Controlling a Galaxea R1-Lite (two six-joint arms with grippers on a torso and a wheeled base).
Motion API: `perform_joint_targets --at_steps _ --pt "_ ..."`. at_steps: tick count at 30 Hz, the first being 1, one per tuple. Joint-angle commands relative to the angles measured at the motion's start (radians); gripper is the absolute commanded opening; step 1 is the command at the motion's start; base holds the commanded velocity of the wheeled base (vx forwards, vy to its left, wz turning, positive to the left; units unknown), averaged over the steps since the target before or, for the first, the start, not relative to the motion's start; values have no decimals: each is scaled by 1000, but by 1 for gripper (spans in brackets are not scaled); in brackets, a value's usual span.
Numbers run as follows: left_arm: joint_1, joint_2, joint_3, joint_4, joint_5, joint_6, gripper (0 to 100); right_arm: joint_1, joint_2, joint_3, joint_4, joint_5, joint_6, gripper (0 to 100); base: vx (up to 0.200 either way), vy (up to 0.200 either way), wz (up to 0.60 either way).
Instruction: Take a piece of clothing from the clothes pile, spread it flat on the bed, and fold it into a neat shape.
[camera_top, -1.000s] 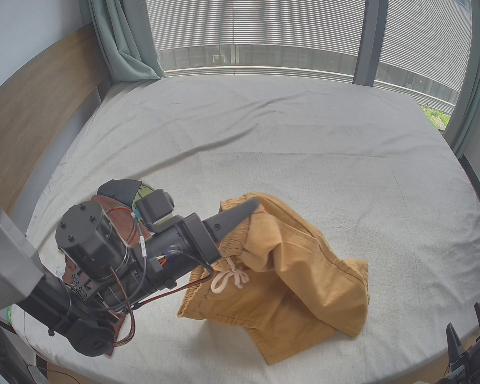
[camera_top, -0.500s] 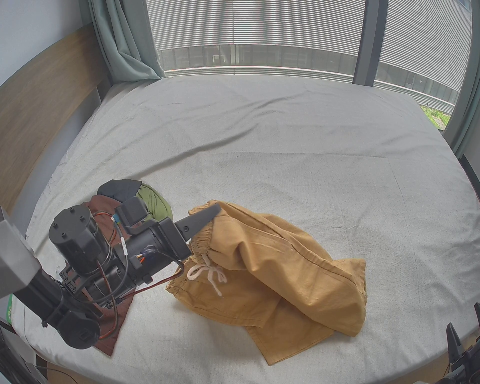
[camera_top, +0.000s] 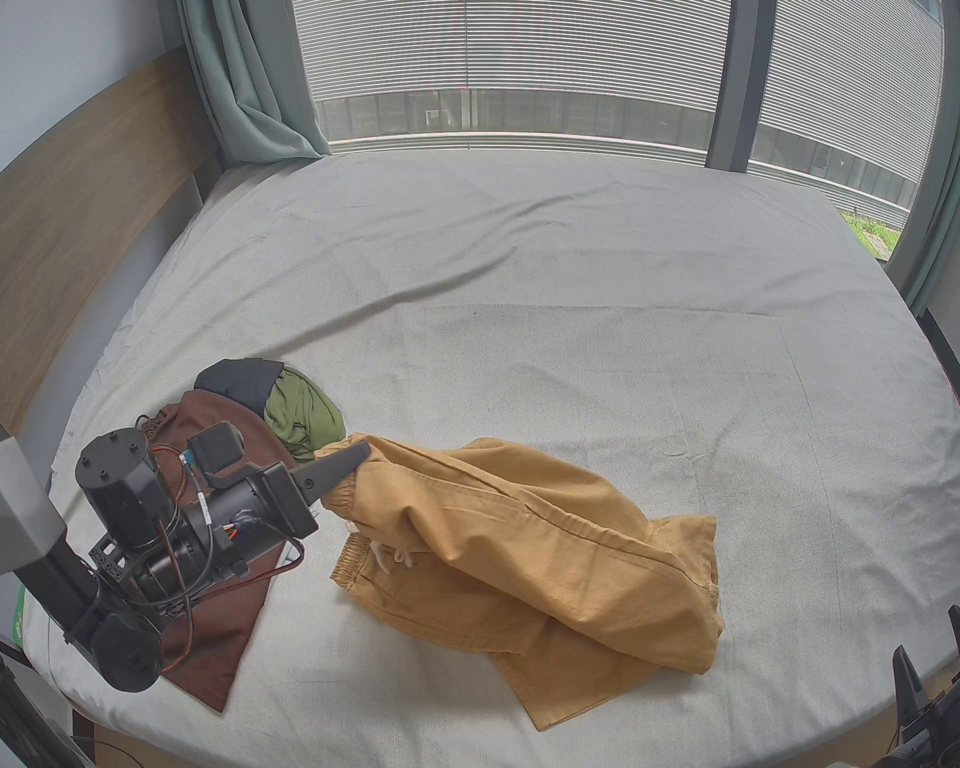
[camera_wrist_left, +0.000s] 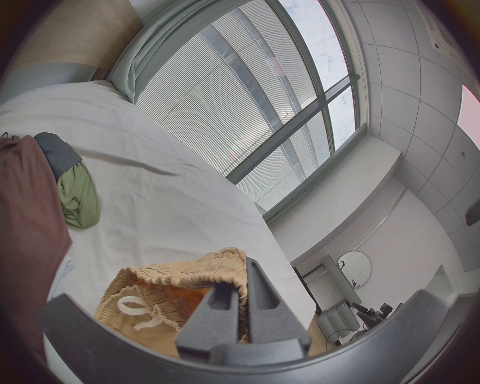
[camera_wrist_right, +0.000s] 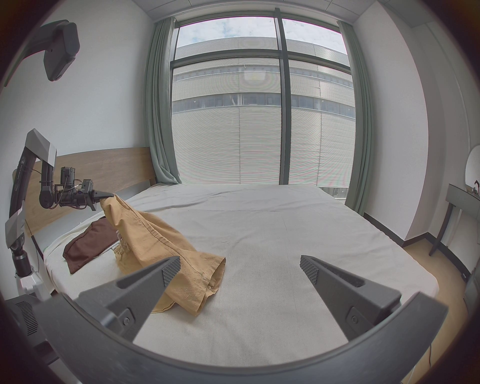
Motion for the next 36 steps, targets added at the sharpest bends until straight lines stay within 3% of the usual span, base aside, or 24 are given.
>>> perform_joint_targets --at_steps 1,8,20,36 --pt "56 1 29 -1 -32 13 0 0 -15 18 0 -1 -2 100 0 0 0" --pt "148 16 29 -1 -105 36 0 2 -13 18 0 -1 -2 100 0 0 0" --pt "211 191 16 -1 -108 191 0 -3 -5 16 0 1 -2 100 0 0 0" --pt "202 133 25 -1 -110 182 0 3 -16 16 1 2 0 100 0 0 0"
